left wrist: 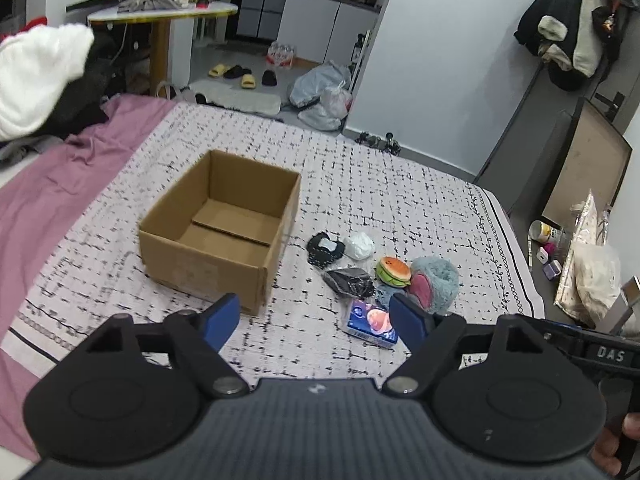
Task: Organize soft objects
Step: 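Lower the left tool to the blue tissue pack while the right tool approaches the denim plush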
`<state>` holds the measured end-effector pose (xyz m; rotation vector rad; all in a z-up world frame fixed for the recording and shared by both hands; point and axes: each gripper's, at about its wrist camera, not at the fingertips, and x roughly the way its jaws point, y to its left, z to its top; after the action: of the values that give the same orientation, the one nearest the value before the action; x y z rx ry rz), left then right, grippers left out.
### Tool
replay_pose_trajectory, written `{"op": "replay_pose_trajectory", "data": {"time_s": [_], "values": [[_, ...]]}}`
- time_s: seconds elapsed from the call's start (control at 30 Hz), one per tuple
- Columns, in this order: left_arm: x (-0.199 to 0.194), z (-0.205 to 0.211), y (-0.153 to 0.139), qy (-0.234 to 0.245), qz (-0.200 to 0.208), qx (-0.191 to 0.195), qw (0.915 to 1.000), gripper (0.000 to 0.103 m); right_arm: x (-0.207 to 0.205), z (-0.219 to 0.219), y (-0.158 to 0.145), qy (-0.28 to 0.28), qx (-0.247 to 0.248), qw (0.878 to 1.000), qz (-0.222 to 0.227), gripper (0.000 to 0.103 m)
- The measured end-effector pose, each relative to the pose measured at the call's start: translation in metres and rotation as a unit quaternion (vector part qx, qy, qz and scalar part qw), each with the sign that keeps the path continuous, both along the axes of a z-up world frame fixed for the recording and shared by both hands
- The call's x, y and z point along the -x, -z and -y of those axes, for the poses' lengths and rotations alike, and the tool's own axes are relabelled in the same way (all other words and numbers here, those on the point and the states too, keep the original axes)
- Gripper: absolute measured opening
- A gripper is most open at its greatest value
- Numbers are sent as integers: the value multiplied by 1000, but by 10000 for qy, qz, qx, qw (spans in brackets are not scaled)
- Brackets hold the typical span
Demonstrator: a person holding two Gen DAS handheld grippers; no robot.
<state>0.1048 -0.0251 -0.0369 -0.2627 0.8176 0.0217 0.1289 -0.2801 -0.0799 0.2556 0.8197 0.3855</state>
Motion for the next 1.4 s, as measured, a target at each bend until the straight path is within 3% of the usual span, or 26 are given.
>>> {"op": "replay_pose_trajectory", "data": {"time_s": [0.27,0.53,0.63,0.93,1.07,1.4], "values": [[-38,15,25,-189,-377,322,9986,70,-41,4,21,68,-184,9993,-326,69],[-72,34,59,-273,-797,486,9953,65,-73,10,55,381,-620,9948,-705,67],[-83,37,70,-310,-928,515,9939,62,-80,11,70,432,-749,9929,-819,62],[-113,48,111,-302,-1397,767,9868,62,-98,14,98,486,-680,9916,-983,61],[-125,54,129,-334,-1618,745,9834,62,-106,14,112,449,-685,9903,-1122,54],[-149,65,174,-461,-2199,1005,9692,63,-118,24,133,668,-812,9830,-1508,54]]}}
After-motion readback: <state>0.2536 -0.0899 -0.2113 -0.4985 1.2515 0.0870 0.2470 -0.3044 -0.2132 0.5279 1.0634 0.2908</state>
